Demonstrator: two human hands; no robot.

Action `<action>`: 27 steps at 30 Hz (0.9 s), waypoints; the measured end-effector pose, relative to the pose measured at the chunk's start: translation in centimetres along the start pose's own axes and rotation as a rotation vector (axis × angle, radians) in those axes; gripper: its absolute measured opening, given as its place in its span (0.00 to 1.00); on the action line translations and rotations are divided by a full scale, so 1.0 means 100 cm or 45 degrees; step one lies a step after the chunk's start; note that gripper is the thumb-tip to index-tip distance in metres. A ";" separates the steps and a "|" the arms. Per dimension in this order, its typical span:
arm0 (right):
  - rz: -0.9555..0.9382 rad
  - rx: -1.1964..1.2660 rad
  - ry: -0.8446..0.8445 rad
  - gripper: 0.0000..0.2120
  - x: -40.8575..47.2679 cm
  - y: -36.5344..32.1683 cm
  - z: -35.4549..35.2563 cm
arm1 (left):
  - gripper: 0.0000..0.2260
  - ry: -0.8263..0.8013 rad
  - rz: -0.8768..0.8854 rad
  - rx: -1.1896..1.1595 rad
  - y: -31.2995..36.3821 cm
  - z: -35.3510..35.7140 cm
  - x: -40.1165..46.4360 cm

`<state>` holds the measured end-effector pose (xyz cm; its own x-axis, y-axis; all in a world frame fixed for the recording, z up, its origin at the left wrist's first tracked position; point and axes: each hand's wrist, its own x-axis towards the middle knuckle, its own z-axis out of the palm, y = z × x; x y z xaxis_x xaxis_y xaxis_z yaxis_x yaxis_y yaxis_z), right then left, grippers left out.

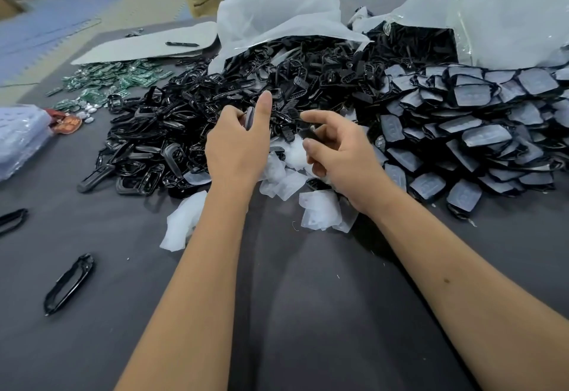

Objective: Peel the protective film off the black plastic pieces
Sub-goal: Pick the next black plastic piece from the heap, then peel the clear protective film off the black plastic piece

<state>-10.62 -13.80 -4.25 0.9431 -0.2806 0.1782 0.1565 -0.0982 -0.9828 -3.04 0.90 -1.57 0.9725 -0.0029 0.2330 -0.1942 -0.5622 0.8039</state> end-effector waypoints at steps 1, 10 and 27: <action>0.012 0.056 0.012 0.15 -0.002 0.001 -0.001 | 0.22 -0.009 -0.002 -0.030 -0.001 -0.001 -0.003; -0.103 0.147 0.064 0.08 -0.003 -0.001 -0.006 | 0.07 0.083 0.339 -0.061 -0.019 0.000 -0.019; -0.090 0.074 0.311 0.04 0.002 0.002 -0.007 | 0.18 -0.378 -0.280 -1.042 -0.016 0.017 -0.028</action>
<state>-10.61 -14.56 -4.36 0.8317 -0.4979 0.2458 0.2423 -0.0728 -0.9675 -5.25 0.36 -4.43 0.9696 -0.2424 -0.0325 0.0802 0.1895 0.9786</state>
